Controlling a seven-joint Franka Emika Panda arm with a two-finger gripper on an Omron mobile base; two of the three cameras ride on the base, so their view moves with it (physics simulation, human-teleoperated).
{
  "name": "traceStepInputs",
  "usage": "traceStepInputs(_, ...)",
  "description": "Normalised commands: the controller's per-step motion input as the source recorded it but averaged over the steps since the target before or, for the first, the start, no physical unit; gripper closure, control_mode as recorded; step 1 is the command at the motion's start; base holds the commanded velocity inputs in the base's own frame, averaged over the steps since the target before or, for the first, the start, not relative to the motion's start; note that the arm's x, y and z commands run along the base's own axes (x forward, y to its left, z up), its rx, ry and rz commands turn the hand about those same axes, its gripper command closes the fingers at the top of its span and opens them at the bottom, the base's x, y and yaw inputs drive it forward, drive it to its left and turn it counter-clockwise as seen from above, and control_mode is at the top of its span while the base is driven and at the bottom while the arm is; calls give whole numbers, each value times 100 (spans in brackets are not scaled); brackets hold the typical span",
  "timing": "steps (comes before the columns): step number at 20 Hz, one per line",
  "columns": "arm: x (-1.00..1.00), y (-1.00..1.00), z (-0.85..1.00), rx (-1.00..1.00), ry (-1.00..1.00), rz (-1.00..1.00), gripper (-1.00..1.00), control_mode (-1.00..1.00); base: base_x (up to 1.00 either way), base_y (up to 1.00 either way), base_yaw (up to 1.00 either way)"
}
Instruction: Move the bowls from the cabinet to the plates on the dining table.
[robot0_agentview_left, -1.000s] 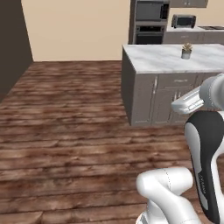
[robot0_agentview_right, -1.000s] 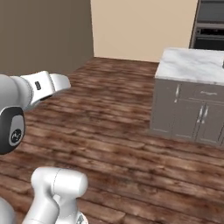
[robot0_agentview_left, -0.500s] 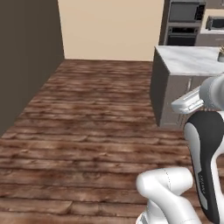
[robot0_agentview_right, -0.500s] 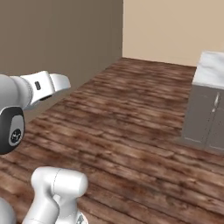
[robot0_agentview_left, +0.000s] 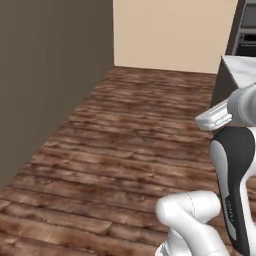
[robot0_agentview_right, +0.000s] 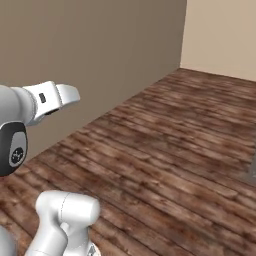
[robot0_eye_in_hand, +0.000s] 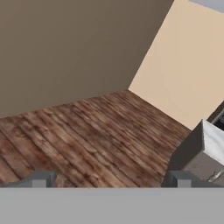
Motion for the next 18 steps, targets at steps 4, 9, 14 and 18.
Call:
traceStepInputs(4,0,0,0,0,0,0,-100,100,0,47,35)
traceStepInputs(9,0,0,0,0,0,0,-100,100,0,49,37)
traceStepInputs(14,0,0,0,0,0,0,-100,100,-4,47,38)
traceStepInputs(18,0,0,0,0,0,0,-100,100,-7,48,38)
